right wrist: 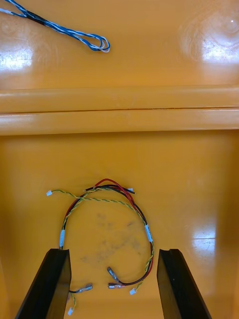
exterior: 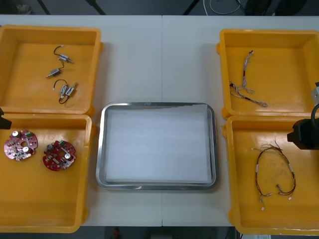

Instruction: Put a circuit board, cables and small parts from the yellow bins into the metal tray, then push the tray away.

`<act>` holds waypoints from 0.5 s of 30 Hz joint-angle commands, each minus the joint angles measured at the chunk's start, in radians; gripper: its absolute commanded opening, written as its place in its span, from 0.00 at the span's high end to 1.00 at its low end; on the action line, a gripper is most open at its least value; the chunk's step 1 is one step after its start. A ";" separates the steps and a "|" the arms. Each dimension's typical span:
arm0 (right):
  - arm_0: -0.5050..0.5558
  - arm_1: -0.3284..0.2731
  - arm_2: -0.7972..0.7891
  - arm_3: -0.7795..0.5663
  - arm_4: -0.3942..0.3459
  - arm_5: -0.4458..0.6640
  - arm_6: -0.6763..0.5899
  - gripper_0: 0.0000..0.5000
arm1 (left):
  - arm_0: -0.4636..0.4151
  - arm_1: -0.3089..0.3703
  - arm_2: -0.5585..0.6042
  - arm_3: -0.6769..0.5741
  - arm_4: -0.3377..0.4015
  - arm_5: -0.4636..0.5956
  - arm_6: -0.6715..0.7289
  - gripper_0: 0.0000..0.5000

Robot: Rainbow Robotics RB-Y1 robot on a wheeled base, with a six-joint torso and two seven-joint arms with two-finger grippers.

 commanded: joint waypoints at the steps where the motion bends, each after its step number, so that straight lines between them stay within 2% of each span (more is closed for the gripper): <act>1: 0.017 -0.032 0.010 -0.010 0.001 0.004 -0.024 0.00 | -0.028 -0.010 0.029 -0.009 -0.010 0.007 0.043 0.00; 15: 0.017 -0.032 0.010 -0.010 0.001 0.004 -0.024 0.00 | -0.028 -0.010 0.029 -0.009 -0.010 0.007 0.043 0.00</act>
